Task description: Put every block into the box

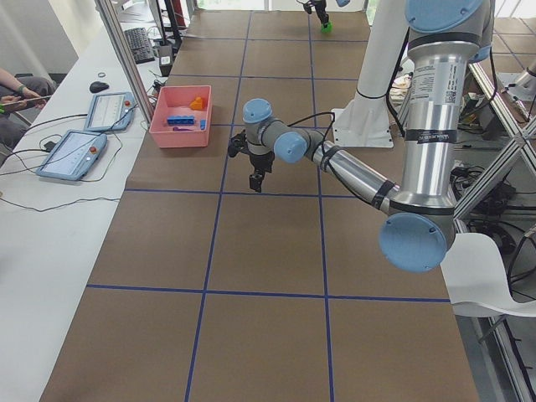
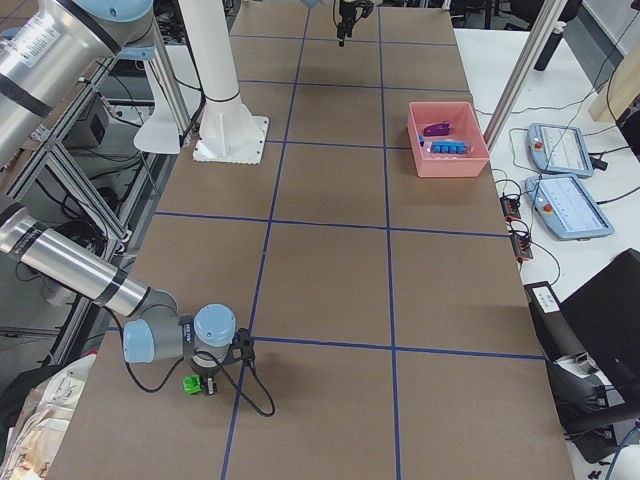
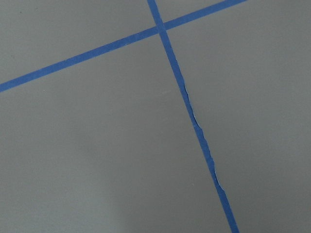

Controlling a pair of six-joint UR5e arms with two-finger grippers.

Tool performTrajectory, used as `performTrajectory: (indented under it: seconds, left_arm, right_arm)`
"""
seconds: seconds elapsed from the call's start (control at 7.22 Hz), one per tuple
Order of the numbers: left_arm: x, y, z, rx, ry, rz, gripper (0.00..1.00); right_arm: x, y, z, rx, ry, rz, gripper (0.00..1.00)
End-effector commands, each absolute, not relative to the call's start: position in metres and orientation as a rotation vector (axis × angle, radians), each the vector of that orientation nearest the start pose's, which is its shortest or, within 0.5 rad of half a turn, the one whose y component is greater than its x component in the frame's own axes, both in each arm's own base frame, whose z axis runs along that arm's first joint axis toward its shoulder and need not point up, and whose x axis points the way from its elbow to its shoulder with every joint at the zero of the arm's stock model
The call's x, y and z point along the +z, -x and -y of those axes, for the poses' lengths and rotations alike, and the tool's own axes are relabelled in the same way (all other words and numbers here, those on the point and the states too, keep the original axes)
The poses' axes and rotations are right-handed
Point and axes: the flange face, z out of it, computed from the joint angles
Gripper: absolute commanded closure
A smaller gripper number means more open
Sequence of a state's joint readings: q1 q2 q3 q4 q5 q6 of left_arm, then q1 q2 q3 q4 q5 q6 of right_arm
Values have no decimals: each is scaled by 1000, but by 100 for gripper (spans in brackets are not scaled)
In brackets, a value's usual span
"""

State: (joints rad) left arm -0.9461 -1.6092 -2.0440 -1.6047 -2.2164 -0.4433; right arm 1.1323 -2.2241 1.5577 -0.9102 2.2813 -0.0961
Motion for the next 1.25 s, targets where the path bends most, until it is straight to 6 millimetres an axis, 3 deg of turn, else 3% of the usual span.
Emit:
performTrajectory:
  seconds: [0.0,0.14,0.42,0.55,0.69,0.83,1.11]
  left_arm:
    - [414,-220,436,341,-132,-810,0]
    - [420,-217,431,337,-122,-805,0]
    - [435,-198,428,303,-108,-789,0]
    - [443,-180,431,266,-111,-782,0]
    - [454,-163,431,282,-128,-770,0]
    - [470,-124,437,326,-172,-746,0]
    - [523,-49,416,374,-186,-723,0]
  right_arm:
    - [801,10,184,-526,67,713,100]
    - [781,9,197,-508,16,712,100]
    - [743,6,255,-412,-55,739,100]
    - [706,4,295,-352,-44,751,100]
    - [654,7,338,-325,-33,749,100]
    - [603,5,383,-292,-36,747,100]
    - [518,12,464,-269,-27,743,100]
